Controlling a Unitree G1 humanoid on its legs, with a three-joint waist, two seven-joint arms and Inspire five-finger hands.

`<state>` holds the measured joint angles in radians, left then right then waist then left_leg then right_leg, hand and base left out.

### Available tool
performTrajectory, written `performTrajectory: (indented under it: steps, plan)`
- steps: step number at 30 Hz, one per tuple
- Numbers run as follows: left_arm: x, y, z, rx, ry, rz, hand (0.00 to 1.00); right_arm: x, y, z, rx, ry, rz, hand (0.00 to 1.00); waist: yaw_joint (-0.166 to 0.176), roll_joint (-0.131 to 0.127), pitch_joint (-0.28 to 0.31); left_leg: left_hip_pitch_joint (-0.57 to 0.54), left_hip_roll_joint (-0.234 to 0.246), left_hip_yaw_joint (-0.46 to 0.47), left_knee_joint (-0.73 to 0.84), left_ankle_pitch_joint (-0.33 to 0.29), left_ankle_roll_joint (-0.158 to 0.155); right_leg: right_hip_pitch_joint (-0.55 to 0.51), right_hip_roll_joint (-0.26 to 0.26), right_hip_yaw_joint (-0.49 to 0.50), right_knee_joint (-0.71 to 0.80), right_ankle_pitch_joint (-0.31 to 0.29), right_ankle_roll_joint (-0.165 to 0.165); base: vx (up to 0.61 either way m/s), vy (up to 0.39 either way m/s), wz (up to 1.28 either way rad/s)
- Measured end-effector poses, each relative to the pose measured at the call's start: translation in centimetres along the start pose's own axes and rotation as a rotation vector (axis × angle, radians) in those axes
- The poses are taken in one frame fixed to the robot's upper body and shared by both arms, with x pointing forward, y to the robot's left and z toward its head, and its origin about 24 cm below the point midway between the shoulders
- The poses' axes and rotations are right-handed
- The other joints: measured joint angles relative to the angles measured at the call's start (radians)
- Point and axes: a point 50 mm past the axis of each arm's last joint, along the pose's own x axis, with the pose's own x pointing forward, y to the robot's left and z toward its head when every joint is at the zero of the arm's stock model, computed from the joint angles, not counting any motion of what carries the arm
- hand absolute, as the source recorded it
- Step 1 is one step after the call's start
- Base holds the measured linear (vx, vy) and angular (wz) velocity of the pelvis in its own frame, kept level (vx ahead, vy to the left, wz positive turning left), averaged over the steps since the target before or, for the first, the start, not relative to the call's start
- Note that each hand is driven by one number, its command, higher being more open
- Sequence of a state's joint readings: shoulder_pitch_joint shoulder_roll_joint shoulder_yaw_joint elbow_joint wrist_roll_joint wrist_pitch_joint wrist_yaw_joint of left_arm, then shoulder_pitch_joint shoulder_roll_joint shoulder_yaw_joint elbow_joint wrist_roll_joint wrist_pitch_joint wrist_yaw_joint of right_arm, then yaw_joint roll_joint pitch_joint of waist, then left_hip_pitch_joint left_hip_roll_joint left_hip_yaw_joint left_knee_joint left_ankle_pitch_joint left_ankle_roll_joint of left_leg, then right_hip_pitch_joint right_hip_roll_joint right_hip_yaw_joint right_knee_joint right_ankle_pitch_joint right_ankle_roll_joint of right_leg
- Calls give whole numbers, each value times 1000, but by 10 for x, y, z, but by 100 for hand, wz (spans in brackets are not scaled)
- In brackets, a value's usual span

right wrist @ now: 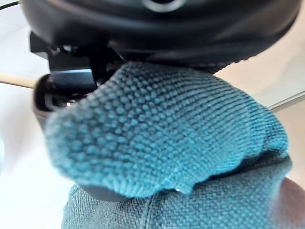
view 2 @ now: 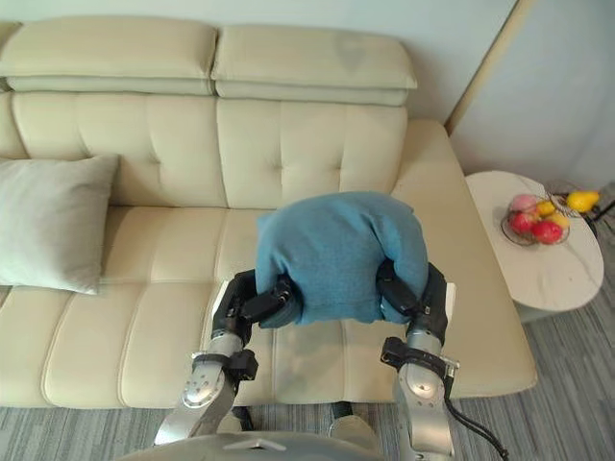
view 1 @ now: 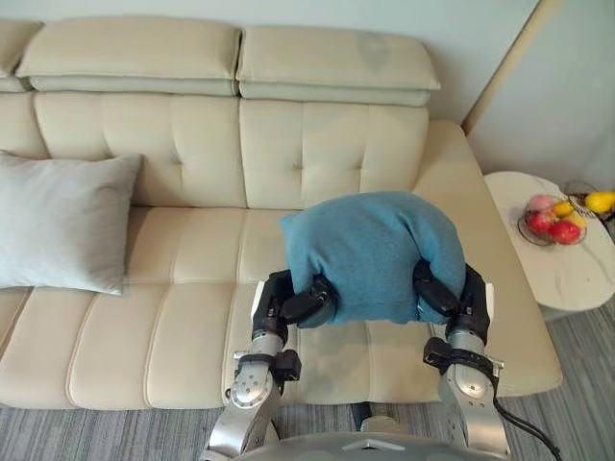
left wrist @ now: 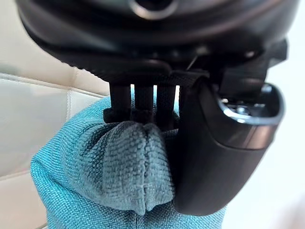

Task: Pick up cushions and gather them together orderly.

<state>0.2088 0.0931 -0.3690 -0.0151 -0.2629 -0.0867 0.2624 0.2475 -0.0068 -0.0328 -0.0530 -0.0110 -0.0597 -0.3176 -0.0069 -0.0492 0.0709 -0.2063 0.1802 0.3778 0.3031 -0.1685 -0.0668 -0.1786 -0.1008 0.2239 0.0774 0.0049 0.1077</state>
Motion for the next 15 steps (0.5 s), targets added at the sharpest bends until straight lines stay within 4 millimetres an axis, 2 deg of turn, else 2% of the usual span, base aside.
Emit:
performTrajectory:
  steps: [2,7,10,11,15]
  plan:
    - [6,-2,7,2,-31,4,0,4,5,6,-5,-28,6,0,4,1,0,-21,-3,0,-17,14,3,-29,-2,-5,1,13,1,-19,6,2]
    - [22,-10,37,-10,-148,11,0,20,14,36,-6,-163,-1,0,28,10,5,-112,-8,-21,-19,42,15,-110,-9,-51,10,31,7,-52,0,14]
    - [38,-21,65,0,-261,11,0,34,24,68,7,-292,-34,0,47,23,13,-175,-12,-46,-19,69,19,-171,-11,-85,39,30,7,-83,-10,22]
    - [40,-23,69,-1,-276,9,0,36,25,72,13,-308,-38,0,49,24,14,-182,-12,-49,-19,72,18,-177,-11,-87,42,30,7,-109,-12,19]
    - [57,-34,111,-2,-426,7,0,51,36,112,76,-444,-73,0,53,37,25,-251,-16,-82,-19,105,19,-232,-12,-118,55,30,6,-97,-13,20]
